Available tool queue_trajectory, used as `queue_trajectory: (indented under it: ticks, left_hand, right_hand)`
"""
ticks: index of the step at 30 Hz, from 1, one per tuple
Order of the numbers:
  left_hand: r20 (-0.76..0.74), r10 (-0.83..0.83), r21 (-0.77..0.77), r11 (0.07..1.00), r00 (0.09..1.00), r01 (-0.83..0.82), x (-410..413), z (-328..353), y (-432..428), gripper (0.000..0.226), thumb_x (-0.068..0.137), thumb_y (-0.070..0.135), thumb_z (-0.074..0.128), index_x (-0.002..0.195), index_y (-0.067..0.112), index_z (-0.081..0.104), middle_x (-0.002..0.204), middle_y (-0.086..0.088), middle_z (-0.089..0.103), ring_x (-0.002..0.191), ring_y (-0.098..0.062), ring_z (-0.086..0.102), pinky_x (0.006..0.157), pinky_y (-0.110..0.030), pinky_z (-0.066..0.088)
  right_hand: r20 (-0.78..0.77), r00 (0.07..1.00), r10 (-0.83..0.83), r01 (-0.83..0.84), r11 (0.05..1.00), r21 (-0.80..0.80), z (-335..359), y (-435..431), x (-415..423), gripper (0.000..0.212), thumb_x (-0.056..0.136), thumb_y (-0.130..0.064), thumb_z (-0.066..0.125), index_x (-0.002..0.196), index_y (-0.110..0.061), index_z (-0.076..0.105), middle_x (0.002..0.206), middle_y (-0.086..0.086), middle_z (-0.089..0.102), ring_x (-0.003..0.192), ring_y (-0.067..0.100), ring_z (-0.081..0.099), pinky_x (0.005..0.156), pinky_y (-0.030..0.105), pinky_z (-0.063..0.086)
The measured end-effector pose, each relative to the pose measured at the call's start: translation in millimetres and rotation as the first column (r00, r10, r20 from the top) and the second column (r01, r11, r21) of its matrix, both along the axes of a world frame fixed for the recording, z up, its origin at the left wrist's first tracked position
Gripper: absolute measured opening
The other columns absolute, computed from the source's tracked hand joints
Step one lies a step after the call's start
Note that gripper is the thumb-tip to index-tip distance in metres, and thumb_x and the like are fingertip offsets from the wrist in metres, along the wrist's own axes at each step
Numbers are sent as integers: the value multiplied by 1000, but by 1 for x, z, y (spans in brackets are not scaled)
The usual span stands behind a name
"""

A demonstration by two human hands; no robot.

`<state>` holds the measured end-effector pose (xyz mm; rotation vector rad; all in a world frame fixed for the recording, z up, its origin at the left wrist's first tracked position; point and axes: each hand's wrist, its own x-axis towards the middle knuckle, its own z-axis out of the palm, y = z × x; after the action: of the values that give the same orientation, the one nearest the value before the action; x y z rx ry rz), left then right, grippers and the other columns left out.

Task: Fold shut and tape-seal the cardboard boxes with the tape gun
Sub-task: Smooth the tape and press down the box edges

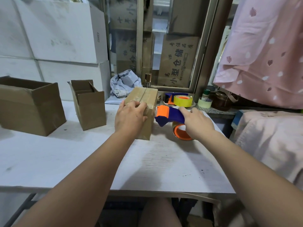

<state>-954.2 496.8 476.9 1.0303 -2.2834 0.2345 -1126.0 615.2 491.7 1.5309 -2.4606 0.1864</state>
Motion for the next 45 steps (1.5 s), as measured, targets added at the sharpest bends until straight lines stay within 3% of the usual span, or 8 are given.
queue_trajectory:
  ticks: [8, 15, 23, 28, 32, 36, 40, 45]
  left_hand:
    - [213, 28, 16, 999, 977, -32, -14, 8, 11, 84, 74, 65, 64, 138, 37, 16, 135, -18, 42, 130, -33, 37, 114, -51, 8]
    - [12, -191, -199, 961, 982, 190, -37, -10, 21, 67, 56, 30, 86, 112, 5, 61, 97, -13, 63, 85, -31, 63, 88, -44, 50]
    - [183, -113, -203, 968, 977, 150, -43, -27, 24, 52, 42, 40, 85, 78, 10, 64, 71, -7, 67, 109, -43, 58, 101, -56, 35]
    - [321, -69, -247, 957, 945, 154, -36, -30, 13, 54, 53, 55, 78, 84, 13, 66, 76, -7, 71, 120, -46, 48, 106, -58, 28]
    - [462, -94, -116, 979, 882, 165, -38, -22, 19, 70, 75, 72, 53, 113, 13, 54, 113, -7, 66, 141, -44, 7, 111, -60, -3]
    - [525, -139, -96, 971, 840, 221, -29, -11, 19, 69, 81, 73, 40, 118, 17, 58, 118, -4, 65, 142, -39, 4, 112, -55, -1]
    - [509, -143, -79, 974, 849, 211, -19, -7, 13, 44, 96, 52, 36, 111, 21, 63, 114, -1, 67, 143, -33, 6, 114, -49, 1]
    - [531, -149, -69, 974, 834, 218, -18, -4, 17, 29, 96, 36, 41, 102, 20, 65, 107, -4, 69, 142, -34, 8, 115, -50, 5]
  right_hand:
    - [-192, 980, 50, -22, 989, 146, 38, -13, 5, 47, 94, -12, 41, 136, -31, 34, 117, 15, 52, 96, 32, 50, 67, 37, 40]
    - [-273, 961, 41, 13, 981, 195, 59, -20, 11, 40, 94, -18, 49, 132, -28, 42, 117, 12, 54, 105, 33, 53, 72, 38, 39]
    - [-407, 909, 91, 59, 938, 341, 53, -28, 13, 34, 95, -19, 48, 128, -24, 53, 116, 10, 57, 107, 31, 53, 70, 35, 41]
    - [-302, 949, 92, 28, 928, 371, 32, -40, -3, 35, 90, -9, 50, 122, -22, 57, 97, 7, 59, 88, 29, 57, 64, 33, 50]
    - [-288, 951, 115, 27, 894, 448, 29, -51, -12, 36, 89, -7, 53, 122, -20, 57, 100, 5, 60, 86, 25, 59, 70, 35, 55]
    - [-214, 965, 150, -12, 843, 538, 32, -48, -25, 41, 86, -2, 47, 121, -18, 60, 103, 7, 63, 91, 26, 59, 76, 34, 53]
    - [82, 996, 21, -64, 820, 568, 33, -31, -40, 37, 88, 1, 43, 117, -14, 61, 99, 8, 65, 83, 21, 64, 67, 29, 50]
    - [526, 823, -215, -72, 879, 471, 19, -16, -52, 37, 88, 6, 43, 120, -7, 54, 107, 19, 65, 84, 24, 71, 67, 40, 59]
